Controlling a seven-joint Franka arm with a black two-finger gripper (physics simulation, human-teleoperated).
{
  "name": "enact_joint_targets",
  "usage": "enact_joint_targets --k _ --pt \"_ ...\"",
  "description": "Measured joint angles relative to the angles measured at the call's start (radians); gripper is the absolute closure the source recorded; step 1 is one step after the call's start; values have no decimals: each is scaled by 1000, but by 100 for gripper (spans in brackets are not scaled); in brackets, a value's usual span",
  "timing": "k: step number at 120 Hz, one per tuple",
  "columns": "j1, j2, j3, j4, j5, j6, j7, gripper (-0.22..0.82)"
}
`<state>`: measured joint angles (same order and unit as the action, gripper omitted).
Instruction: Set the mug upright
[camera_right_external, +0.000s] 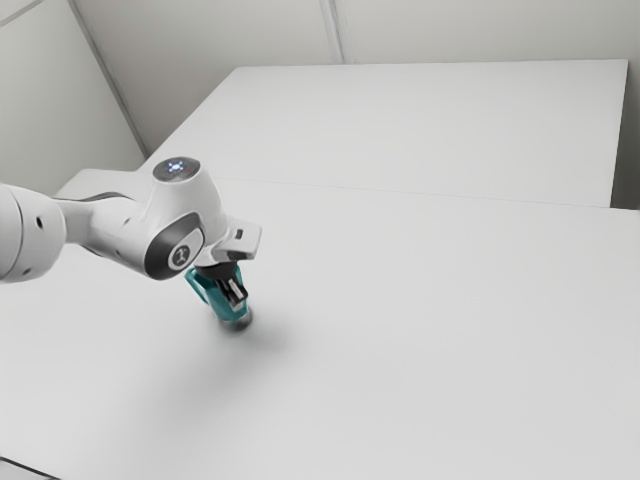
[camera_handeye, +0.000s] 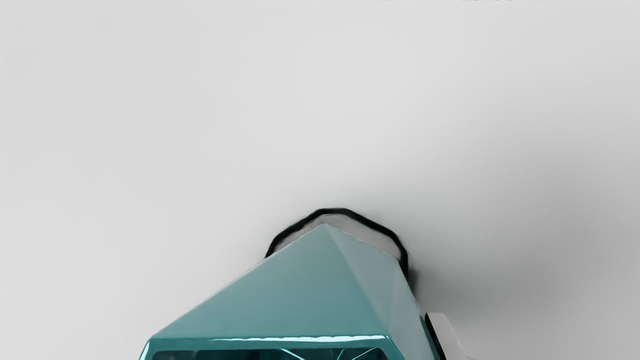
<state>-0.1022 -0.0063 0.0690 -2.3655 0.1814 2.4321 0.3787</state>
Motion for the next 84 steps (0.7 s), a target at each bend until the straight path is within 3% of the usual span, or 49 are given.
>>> enact_joint_targets --k 84 --pt "-30 63 6 58 -1 9 -39 78"
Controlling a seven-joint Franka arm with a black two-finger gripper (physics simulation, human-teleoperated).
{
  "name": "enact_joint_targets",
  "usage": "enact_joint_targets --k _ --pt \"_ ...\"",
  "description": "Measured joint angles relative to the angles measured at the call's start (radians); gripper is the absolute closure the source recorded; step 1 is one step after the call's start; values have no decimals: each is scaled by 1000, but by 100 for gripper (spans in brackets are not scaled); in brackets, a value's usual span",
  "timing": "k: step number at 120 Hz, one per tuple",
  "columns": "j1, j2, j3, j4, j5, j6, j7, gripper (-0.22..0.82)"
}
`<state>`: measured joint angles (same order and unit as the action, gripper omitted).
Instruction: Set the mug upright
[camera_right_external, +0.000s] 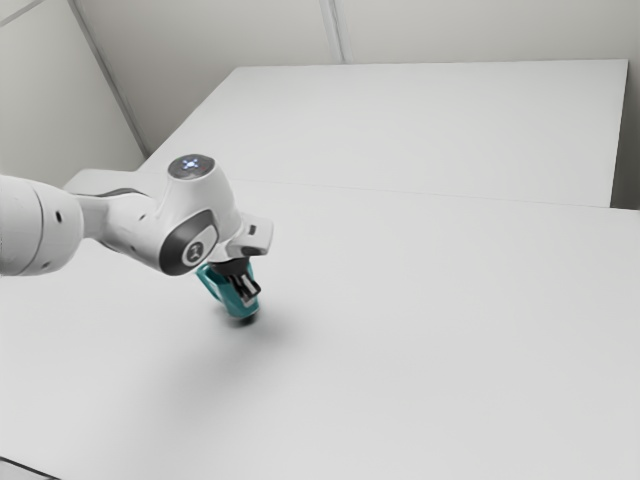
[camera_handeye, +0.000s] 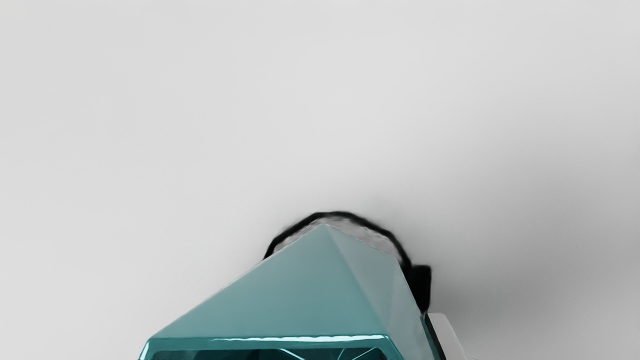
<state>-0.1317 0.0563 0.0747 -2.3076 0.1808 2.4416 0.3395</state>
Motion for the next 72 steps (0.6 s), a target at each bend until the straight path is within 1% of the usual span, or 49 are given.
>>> enact_joint_targets --k 21,61,72 --pt "-18 29 -1 32 0 0 -4 78" --pt "-21 54 -1 40 0 0 -11 78" --pt "-21 55 -1 41 -5 -1 -7 72"
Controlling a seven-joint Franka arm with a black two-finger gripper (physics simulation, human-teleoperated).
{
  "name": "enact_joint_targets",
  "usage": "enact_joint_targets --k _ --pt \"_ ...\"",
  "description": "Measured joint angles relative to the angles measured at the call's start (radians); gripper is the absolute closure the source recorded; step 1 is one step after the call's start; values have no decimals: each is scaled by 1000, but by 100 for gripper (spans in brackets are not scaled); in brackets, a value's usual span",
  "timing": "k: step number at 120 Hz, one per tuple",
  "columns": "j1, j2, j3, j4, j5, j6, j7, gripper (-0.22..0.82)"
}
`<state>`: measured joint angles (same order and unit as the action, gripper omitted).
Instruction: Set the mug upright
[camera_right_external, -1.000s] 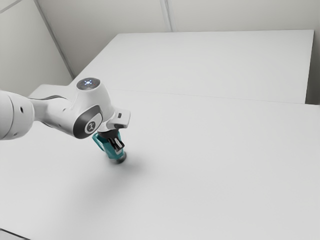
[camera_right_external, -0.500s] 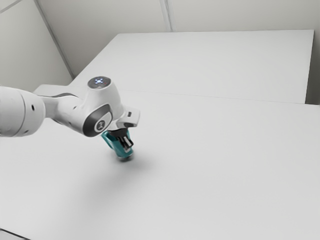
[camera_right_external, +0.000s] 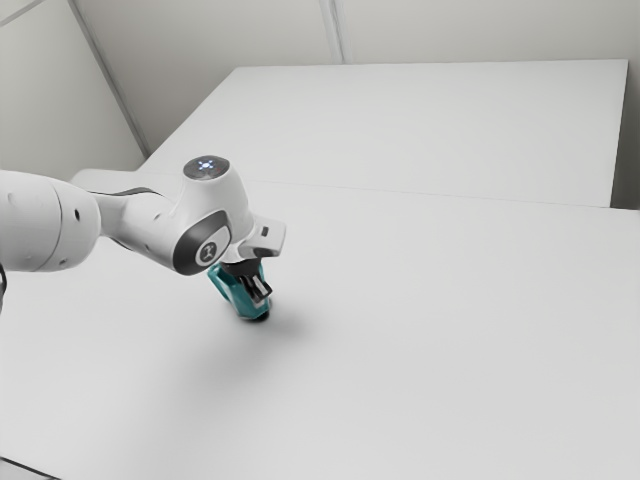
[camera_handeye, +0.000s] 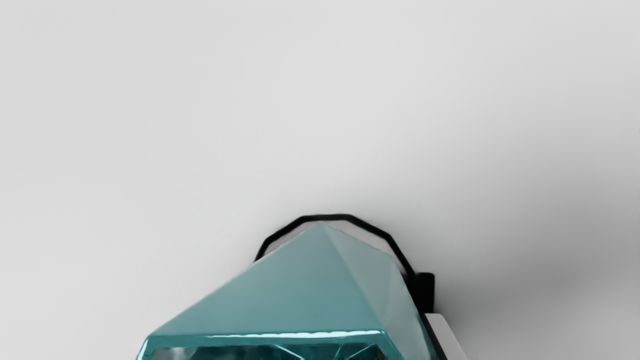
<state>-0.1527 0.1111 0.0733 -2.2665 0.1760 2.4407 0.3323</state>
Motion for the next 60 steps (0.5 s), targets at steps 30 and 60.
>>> enact_joint_targets --k 30,60 --pt "2 0 0 5 -8 -3 16 49" --pt "4 -3 0 20 -8 -4 31 37"
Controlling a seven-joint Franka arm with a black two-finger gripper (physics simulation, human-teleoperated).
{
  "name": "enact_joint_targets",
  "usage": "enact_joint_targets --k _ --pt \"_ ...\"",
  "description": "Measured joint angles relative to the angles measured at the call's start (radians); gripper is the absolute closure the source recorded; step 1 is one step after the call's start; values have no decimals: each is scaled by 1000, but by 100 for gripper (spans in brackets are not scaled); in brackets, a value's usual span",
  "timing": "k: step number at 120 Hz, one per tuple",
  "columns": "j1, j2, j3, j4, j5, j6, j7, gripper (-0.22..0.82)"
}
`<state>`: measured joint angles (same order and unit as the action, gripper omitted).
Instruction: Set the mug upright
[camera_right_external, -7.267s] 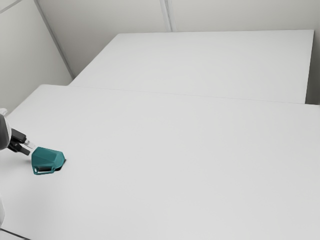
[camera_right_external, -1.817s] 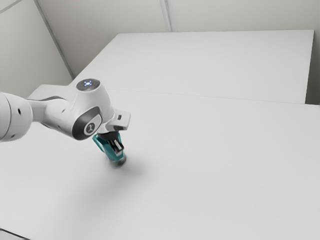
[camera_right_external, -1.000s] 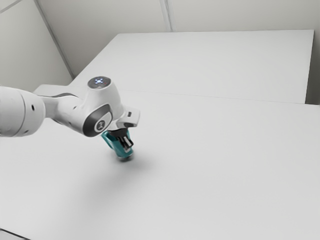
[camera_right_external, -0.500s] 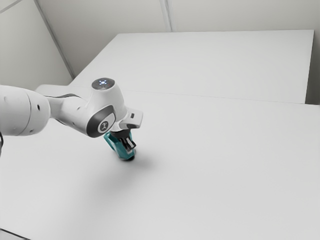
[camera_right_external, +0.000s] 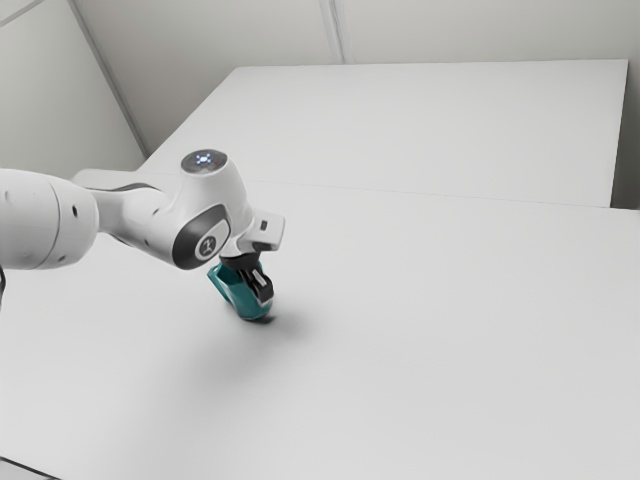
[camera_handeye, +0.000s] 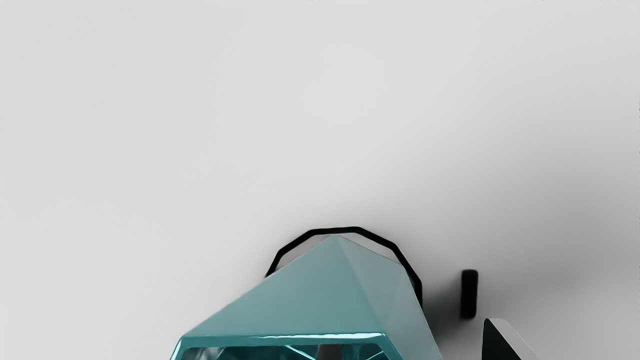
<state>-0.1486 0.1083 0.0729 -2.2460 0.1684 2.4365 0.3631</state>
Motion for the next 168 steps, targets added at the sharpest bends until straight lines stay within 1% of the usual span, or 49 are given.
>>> enact_joint_targets --k 23,64,96,109,129,136,146,157,168 --pt "-2 -9 -1 11 -1 -5 8 33" --pt "-5 -52 -1 14 -8 -26 15 29" --pt "-9 -76 -2 84 -12 -68 18 28" --pt "-13 -68 -4 177 -22 -117 18 25" --pt "-10 -7 -2 405 -95 -256 12 14" --pt "16 28 0 486 -116 -323 2 10" --pt "68 96 -5 648 -145 -448 -30 7" --pt "129 148 -35 780 -160 -588 -75 5" --pt "169 178 -53 839 -167 -690 -113 3"
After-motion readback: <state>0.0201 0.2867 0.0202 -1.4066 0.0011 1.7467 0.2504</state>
